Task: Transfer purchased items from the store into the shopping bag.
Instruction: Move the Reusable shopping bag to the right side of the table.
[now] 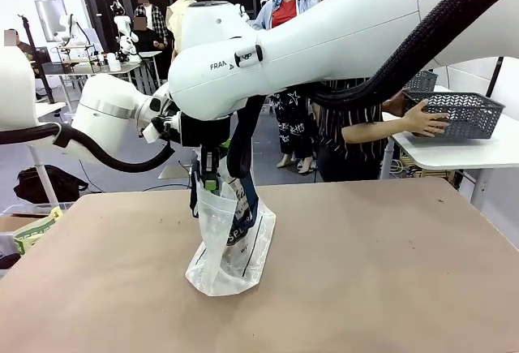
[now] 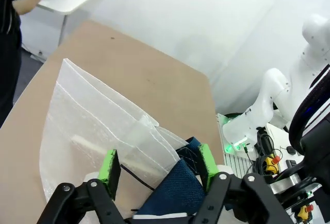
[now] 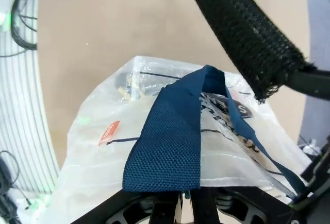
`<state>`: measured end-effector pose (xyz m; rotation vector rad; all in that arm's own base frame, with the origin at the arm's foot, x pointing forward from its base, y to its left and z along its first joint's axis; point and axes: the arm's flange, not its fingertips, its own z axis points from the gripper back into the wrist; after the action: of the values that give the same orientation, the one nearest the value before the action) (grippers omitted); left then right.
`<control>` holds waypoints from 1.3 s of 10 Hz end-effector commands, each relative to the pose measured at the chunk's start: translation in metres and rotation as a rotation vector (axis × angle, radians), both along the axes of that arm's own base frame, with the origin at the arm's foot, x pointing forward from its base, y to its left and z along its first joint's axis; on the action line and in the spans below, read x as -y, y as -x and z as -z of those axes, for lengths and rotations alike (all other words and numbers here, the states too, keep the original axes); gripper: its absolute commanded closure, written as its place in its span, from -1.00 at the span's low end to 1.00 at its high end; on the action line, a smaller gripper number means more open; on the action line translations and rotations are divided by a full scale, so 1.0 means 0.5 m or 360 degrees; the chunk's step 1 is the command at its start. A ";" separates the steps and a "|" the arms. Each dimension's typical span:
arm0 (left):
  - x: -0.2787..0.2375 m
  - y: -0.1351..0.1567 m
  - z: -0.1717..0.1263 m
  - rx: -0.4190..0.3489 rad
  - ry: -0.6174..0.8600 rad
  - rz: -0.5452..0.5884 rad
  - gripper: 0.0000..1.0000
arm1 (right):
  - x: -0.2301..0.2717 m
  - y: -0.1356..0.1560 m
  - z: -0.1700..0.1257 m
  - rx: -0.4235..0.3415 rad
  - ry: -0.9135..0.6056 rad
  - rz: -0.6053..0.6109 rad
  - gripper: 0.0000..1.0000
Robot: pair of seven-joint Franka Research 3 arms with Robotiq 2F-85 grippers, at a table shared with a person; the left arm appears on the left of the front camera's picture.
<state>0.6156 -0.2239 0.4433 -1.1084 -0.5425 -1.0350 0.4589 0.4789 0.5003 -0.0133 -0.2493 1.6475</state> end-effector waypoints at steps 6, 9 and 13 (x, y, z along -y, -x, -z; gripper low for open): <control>0.050 0.044 -0.048 -0.0004 0.0143 0.0199 -1.00 | -0.030 -0.041 0.029 0.0063 0.0042 0.0007 1.00; 0.045 0.034 -0.043 -0.0017 0.0257 0.0269 -1.00 | -0.028 -0.043 0.031 0.0058 0.0042 0.0010 1.00; 0.081 0.048 -0.062 0.0066 0.0030 0.0320 -1.00 | -0.035 -0.043 0.031 0.0058 0.0057 0.0020 1.00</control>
<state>0.6202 -0.2361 0.4487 -1.1104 -0.5647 -1.1541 0.4487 0.4902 0.5034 -0.0285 -0.2103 1.6509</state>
